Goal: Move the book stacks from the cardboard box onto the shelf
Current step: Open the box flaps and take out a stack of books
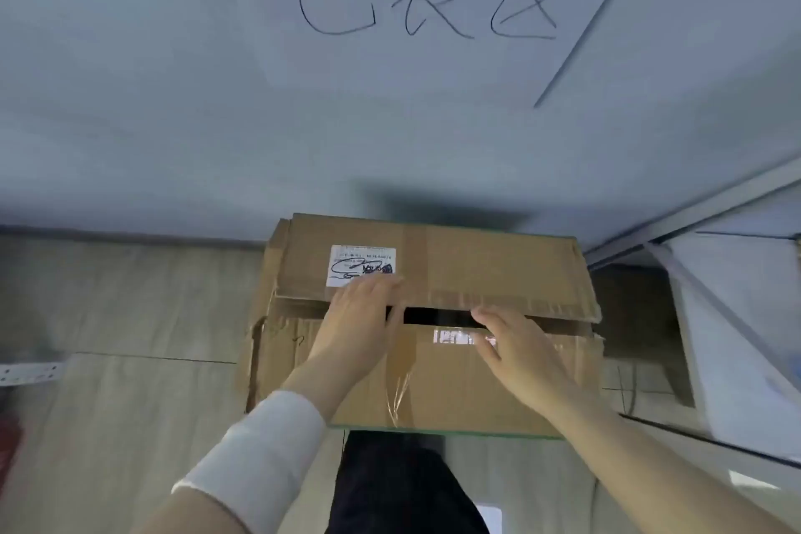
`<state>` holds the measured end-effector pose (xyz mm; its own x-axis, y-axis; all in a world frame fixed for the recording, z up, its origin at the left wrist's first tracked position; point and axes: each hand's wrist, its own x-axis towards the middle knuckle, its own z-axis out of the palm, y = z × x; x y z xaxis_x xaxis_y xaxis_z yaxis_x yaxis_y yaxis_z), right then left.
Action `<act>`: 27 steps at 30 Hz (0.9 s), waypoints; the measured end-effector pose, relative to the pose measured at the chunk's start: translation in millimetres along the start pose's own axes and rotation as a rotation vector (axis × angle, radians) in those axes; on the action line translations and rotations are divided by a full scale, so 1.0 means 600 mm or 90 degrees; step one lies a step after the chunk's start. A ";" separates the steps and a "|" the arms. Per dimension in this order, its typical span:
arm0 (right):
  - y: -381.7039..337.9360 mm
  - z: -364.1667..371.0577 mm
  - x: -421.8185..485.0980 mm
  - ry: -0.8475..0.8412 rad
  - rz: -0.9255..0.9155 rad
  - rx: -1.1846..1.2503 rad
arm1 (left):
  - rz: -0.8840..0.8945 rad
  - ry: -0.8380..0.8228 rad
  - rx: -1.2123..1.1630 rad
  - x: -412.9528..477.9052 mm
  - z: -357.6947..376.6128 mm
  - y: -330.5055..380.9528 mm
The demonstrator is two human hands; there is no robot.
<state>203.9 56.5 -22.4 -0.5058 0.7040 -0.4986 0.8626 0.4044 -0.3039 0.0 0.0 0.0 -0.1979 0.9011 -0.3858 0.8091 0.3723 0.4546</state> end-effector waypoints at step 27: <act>-0.042 0.054 -0.165 -0.371 0.066 0.211 | -0.053 -0.267 -0.081 0.036 0.083 -0.010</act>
<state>231.8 -42.1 8.2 -0.4254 0.2626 -0.8661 0.9043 0.0861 -0.4181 18.5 6.2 -51.1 0.0032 0.7089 -0.7053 0.7198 0.4879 0.4937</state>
